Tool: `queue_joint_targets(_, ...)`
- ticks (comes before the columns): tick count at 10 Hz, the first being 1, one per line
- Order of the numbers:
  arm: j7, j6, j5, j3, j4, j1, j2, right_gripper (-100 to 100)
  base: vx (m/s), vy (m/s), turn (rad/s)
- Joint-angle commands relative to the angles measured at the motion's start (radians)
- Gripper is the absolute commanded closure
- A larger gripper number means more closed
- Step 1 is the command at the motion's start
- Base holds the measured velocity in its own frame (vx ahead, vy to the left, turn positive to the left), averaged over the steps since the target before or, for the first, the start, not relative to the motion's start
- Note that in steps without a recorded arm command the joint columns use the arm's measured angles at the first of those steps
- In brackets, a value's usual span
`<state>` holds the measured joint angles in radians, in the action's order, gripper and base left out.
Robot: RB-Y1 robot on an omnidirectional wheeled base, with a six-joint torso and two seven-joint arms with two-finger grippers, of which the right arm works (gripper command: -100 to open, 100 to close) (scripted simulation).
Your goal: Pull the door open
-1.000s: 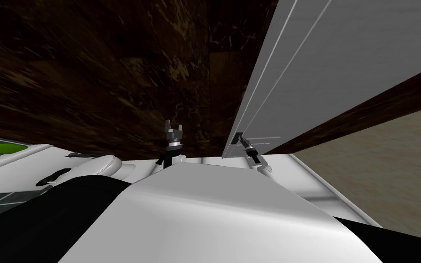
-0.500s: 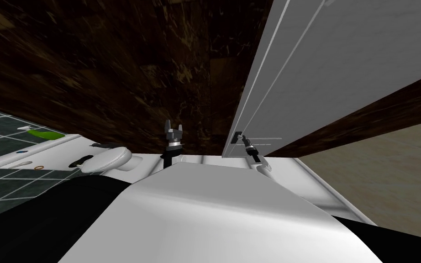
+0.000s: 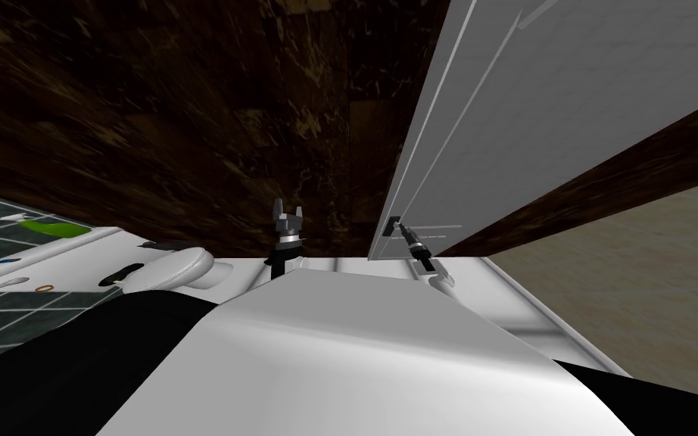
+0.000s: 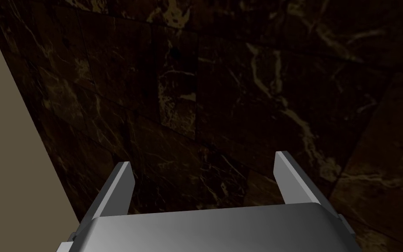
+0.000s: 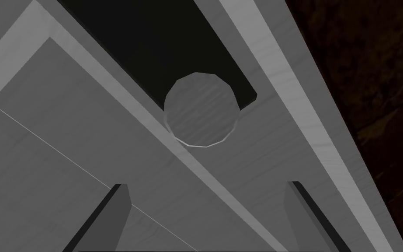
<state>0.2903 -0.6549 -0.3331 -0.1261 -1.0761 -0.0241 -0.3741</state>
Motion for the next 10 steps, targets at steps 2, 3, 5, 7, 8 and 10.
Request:
queue_joint_targets(2,0.079,-0.008,-0.049,-0.008,-0.012,0.021,-0.013,-100,-0.032,0.068,-0.081)
queue_joint_targets(3,0.089,-0.008,-0.049,-0.008,-0.012,0.021,-0.013,-100,-0.022,0.034,-0.033)
queue_joint_targets(5,0.155,-0.015,-0.089,-0.015,-0.019,0.037,-0.023,-100,-0.03,0.037,-0.072)
queue_joint_targets(7,0.205,-0.018,-0.109,-0.019,-0.022,0.045,-0.029,-100,-0.024,0.035,-0.035)
queue_joint_targets(8,0.232,-0.021,-0.128,-0.022,-0.025,0.053,-0.034,-100,-0.024,0.054,-0.099)
queue_joint_targets(10,0.274,-0.024,-0.146,-0.025,-0.028,0.06,-0.038,-100,-0.025,0.041,-0.042)
